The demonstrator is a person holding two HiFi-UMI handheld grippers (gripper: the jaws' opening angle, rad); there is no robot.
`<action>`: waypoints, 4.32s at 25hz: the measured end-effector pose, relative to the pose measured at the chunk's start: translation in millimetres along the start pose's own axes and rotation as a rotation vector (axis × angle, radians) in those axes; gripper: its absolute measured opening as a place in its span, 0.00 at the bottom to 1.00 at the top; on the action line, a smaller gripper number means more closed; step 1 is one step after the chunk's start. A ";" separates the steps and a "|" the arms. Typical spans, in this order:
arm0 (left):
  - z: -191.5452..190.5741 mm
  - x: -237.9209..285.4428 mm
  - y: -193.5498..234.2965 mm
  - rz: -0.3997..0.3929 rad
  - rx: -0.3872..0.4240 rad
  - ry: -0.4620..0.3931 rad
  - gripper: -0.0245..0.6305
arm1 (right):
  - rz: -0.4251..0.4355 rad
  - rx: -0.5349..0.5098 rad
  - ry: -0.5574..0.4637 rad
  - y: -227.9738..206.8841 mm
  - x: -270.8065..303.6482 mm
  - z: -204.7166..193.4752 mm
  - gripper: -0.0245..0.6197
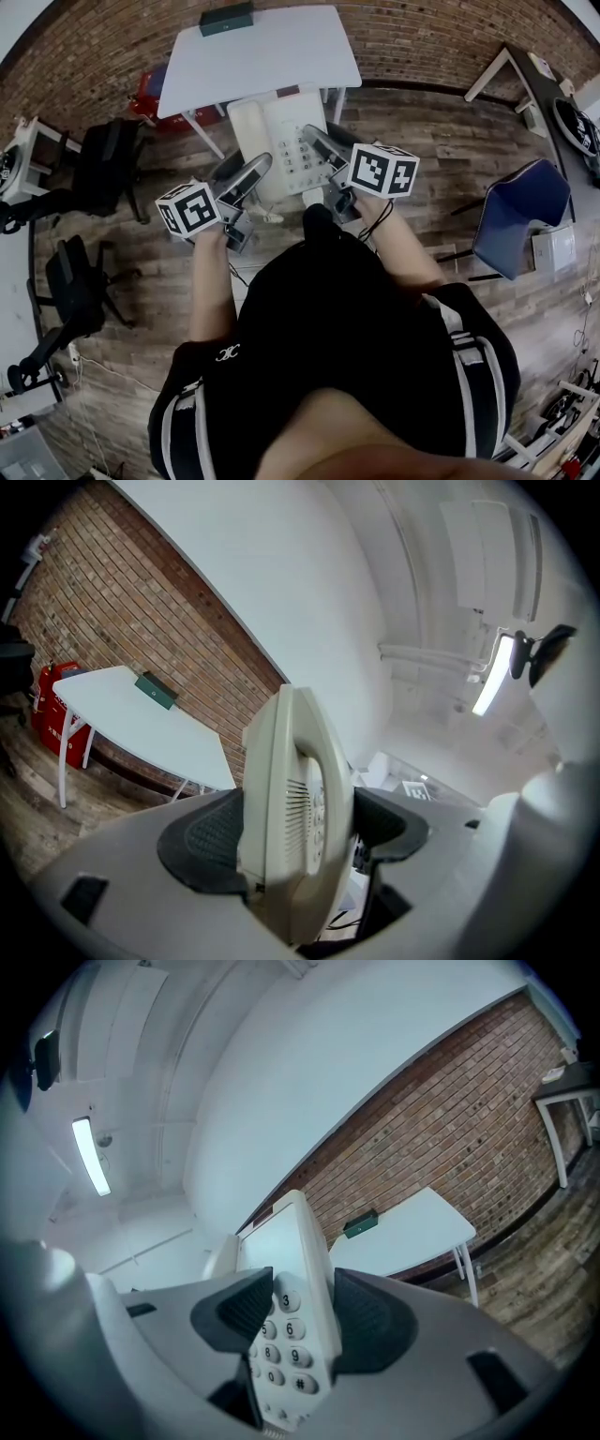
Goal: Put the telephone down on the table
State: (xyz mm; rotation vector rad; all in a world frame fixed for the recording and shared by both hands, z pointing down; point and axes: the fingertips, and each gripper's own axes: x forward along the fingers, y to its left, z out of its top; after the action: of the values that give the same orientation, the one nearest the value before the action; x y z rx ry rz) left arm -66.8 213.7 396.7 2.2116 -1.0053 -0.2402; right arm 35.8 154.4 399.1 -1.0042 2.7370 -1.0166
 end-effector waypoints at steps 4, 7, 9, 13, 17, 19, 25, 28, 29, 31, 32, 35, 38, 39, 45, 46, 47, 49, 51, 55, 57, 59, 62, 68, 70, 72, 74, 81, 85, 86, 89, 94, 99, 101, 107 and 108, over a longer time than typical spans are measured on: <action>12.5 18.6 12.6 -0.008 0.007 0.011 0.60 | -0.002 0.006 -0.020 -15.1 14.0 13.4 0.33; 22.1 33.1 24.2 -0.011 0.022 0.010 0.60 | -0.011 -0.002 -0.026 -29.2 27.3 21.5 0.33; 30.0 44.0 35.5 -0.012 0.023 0.007 0.60 | -0.010 -0.007 -0.027 -38.3 40.1 28.1 0.33; 61.2 73.9 64.2 -0.004 0.010 0.017 0.60 | -0.004 0.009 -0.019 -61.4 78.5 55.8 0.33; 85.5 100.0 93.5 0.013 0.000 0.038 0.60 | -0.002 0.031 -0.003 -83.9 114.2 74.5 0.33; 97.4 112.9 107.3 0.016 -0.005 0.042 0.60 | -0.006 0.034 0.002 -95.5 131.7 82.5 0.33; 131.0 156.4 150.8 0.036 -0.038 0.051 0.60 | -0.018 0.049 0.029 -135.0 182.1 114.5 0.33; 150.3 178.9 169.5 0.041 -0.054 0.051 0.60 | -0.020 0.062 0.048 -153.7 206.5 132.0 0.33; 156.2 187.2 176.1 0.043 -0.059 0.052 0.60 | -0.020 0.064 0.056 -160.5 214.8 138.6 0.33; 166.5 204.2 191.5 0.049 -0.073 0.060 0.60 | -0.019 0.067 0.074 -175.2 231.6 151.3 0.33; 171.7 213.1 199.9 0.050 -0.081 0.065 0.60 | -0.023 0.068 0.082 -183.2 240.5 157.2 0.33; 190.2 238.9 223.1 0.050 -0.106 0.073 0.60 | -0.045 0.072 0.099 -206.8 268.8 170.9 0.33; 203.6 257.6 246.0 0.059 -0.125 0.087 0.60 | -0.053 0.095 0.110 -226.0 293.4 180.4 0.33; 206.9 263.4 253.7 0.062 -0.130 0.094 0.60 | -0.055 0.105 0.115 -232.6 301.0 182.3 0.33; 216.7 301.7 313.2 0.068 -0.216 0.120 0.60 | -0.112 0.142 0.171 -281.2 349.3 182.7 0.32; 214.7 307.4 324.3 0.071 -0.231 0.133 0.60 | -0.126 0.157 0.182 -290.7 356.4 178.7 0.32; 212.9 312.5 336.0 0.074 -0.246 0.150 0.60 | -0.138 0.174 0.193 -300.0 364.2 174.5 0.32; 212.5 322.0 360.1 0.074 -0.272 0.186 0.60 | -0.163 0.206 0.207 -316.2 381.5 167.9 0.32; 212.8 330.8 382.5 0.066 -0.293 0.216 0.60 | -0.191 0.230 0.210 -330.2 397.1 161.9 0.32; 206.4 347.5 419.8 0.057 -0.329 0.274 0.60 | -0.254 0.280 0.216 -358.6 418.2 145.3 0.32; 201.6 354.5 435.6 0.060 -0.350 0.298 0.60 | -0.274 0.311 0.225 -371.7 426.8 136.6 0.32; 197.1 359.9 450.0 0.066 -0.372 0.314 0.60 | -0.289 0.334 0.238 -382.9 435.4 128.8 0.32; 191.6 368.8 468.6 0.067 -0.401 0.337 0.60 | -0.310 0.351 0.264 -398.1 446.5 121.4 0.32; 181.4 381.6 498.6 0.052 -0.448 0.380 0.60 | -0.350 0.349 0.304 -419.6 465.8 111.1 0.32; 177.8 384.2 507.3 0.053 -0.466 0.391 0.60 | -0.358 0.366 0.313 -425.4 470.0 106.5 0.32; 175.5 387.3 515.6 0.051 -0.479 0.399 0.60 | -0.360 0.385 0.314 -431.5 474.0 103.2 0.31; 171.6 390.3 521.7 0.048 -0.488 0.416 0.60 | -0.367 0.394 0.319 -437.2 477.0 99.7 0.30; 163.9 396.6 531.5 0.046 -0.508 0.432 0.60 | -0.382 0.431 0.315 -448.0 478.0 92.3 0.30; 158.0 399.5 530.8 0.034 -0.477 0.464 0.60 | -0.370 0.421 0.315 -452.4 478.5 92.3 0.30; 156.3 400.1 531.0 0.032 -0.471 0.471 0.60 | -0.367 0.420 0.316 -453.4 478.8 92.0 0.30; 154.5 400.6 531.3 0.021 -0.482 0.474 0.60 | -0.357 0.416 0.312 -454.1 479.3 91.6 0.31; 158.0 397.7 531.7 0.071 -0.446 0.424 0.60 | -0.357 0.390 0.295 -453.2 476.9 94.4 0.29; 172.5 381.4 533.1 0.179 -0.301 0.345 0.60 | -0.386 0.186 0.220 -450.3 463.1 121.8 0.23; 187.2 371.7 528.0 0.208 -0.267 0.279 0.59 | -0.395 0.091 0.187 -446.2 455.0 133.4 0.16; 251.8 340.0 506.4 0.395 0.035 0.073 0.08 | -0.368 -0.112 0.063 -409.4 439.8 180.4 0.04; 262.0 336.5 500.5 0.423 0.093 0.057 0.06 | -0.355 -0.144 0.047 -400.9 439.7 187.4 0.04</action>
State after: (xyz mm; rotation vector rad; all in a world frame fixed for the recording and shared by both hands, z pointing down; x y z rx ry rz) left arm -245.2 -396.4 565.2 2.0129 -1.4431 0.0625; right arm -37.4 -442.0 566.6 -1.5510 2.7625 -0.8983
